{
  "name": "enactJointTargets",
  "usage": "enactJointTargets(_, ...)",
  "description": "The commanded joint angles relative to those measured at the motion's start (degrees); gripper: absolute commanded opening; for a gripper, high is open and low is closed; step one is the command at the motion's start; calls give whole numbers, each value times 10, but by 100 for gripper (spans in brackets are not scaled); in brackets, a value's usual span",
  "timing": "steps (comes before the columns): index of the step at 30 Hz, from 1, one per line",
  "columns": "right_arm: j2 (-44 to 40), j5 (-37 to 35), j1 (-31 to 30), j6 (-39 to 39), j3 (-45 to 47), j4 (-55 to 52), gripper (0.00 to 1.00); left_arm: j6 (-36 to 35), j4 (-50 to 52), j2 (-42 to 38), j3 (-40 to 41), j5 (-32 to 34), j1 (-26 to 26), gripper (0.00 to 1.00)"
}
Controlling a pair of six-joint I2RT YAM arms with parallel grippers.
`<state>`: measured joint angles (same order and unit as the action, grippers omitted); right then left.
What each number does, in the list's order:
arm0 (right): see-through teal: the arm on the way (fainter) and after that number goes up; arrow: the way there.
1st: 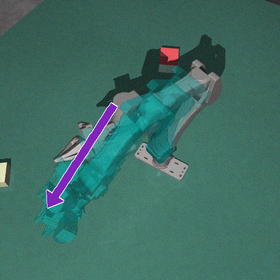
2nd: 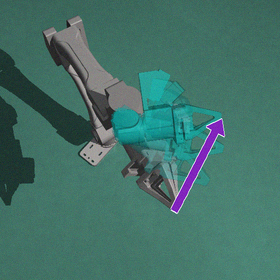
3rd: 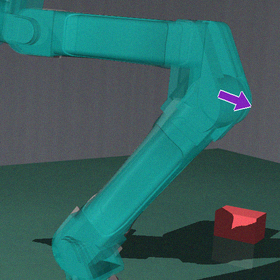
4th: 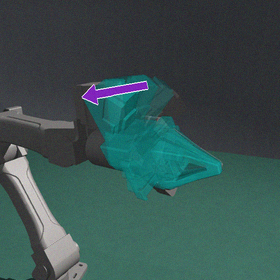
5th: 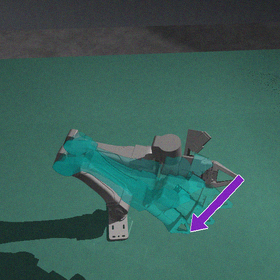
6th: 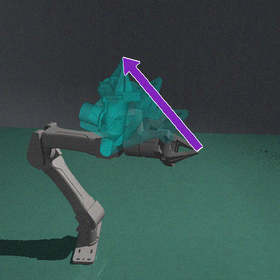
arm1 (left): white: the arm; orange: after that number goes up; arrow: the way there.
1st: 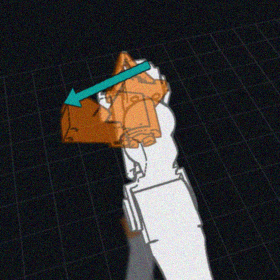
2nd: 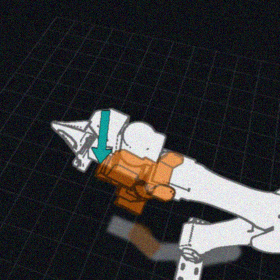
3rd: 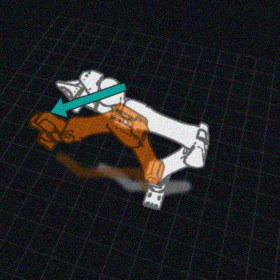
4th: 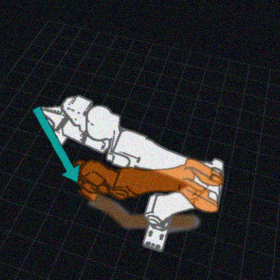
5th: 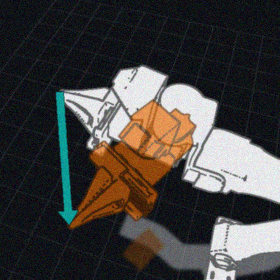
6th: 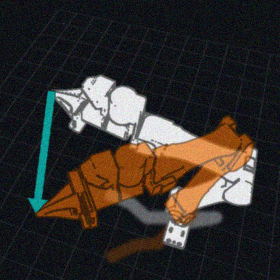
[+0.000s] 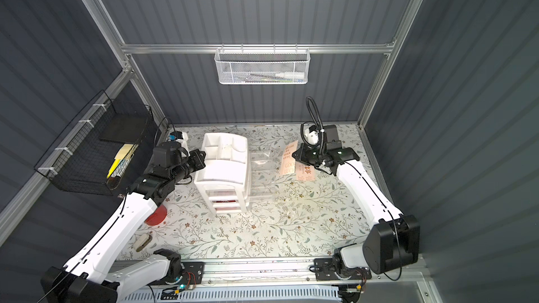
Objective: Take the postcards out of the drawer
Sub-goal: Pick up the postcard from the drawer, then place the postcard at the center of the board.
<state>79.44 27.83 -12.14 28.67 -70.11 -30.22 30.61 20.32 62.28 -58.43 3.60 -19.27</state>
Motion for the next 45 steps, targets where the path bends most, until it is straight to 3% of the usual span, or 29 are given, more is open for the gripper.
enactJointTargets(1, 10, 32, 24, -38, 10, -3, 0, -21, 24, 14, 11, -1, 4, 0)
enactJointTargets(17, 184, 78, 31, -109, -11, 39, 0, -24, 28, 12, 8, -7, 4, 0)
enactJointTargets(32, 312, 98, 28, -71, -25, 133, 1, -23, 25, 18, 10, -10, 4, 0)
enactJointTargets(45, 359, 77, 28, -54, -26, 139, 13, -26, 29, 15, 11, -6, 4, 0)
